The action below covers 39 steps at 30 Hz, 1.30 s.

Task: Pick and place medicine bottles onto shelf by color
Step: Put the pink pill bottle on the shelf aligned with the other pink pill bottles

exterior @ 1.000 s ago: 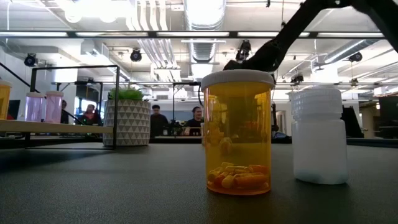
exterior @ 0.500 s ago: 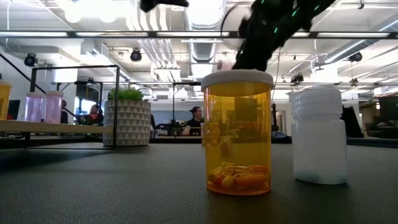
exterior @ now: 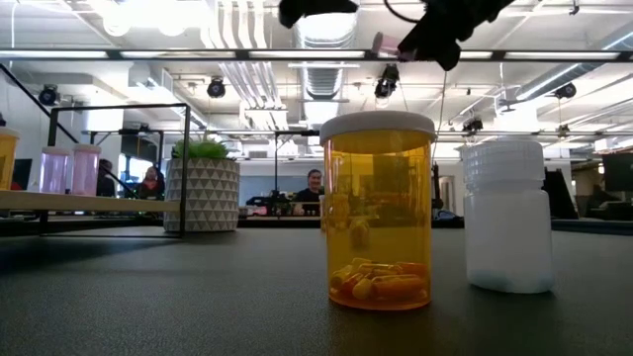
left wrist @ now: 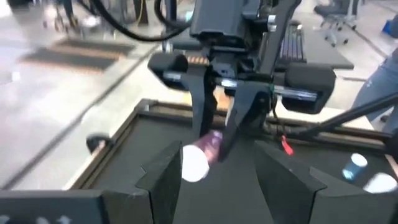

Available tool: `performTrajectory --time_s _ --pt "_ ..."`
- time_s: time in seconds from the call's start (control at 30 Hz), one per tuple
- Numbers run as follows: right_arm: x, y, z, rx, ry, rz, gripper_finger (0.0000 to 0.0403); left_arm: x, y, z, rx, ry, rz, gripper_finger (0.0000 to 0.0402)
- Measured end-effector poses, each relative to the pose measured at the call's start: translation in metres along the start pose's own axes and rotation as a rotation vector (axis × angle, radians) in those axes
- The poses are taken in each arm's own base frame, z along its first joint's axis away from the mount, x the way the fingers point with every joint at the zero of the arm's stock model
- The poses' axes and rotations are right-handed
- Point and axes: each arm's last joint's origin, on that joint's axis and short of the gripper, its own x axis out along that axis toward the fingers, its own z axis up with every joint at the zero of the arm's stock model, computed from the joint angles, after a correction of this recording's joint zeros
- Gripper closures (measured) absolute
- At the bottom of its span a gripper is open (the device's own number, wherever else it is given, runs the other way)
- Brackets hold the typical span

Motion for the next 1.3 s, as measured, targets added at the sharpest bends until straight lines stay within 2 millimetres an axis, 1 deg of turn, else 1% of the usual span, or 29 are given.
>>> performTrajectory --time_s 0.13,0.3,0.63,0.87,1.1,1.3 --pt "-0.009 0.0 0.0 -0.001 -0.011 -0.028 0.0307 0.011 -0.003 -0.001 0.048 -0.045 -0.004 0.0221" --pt "-0.014 0.0 0.0 -0.004 -0.019 -0.043 0.0307 0.01 -0.003 -0.001 0.048 -0.046 -0.004 0.0221" --pt "-0.01 0.003 0.0 -0.064 -0.013 -0.005 0.0307 0.011 -0.002 -0.001 0.03 -0.038 -0.024 0.0221" --pt "-0.009 0.012 0.007 -0.095 -0.088 0.048 0.0307 0.013 -0.003 -0.004 0.028 -0.028 -0.069 0.0221" --pt "-0.008 0.019 0.008 -0.11 -0.102 0.075 0.0307 0.013 -0.002 -0.002 0.03 -0.038 -0.069 0.0221" --pt "-0.009 0.024 0.014 -0.121 -0.167 0.094 0.0307 0.013 -0.002 -0.002 0.029 -0.041 -0.071 0.0221"
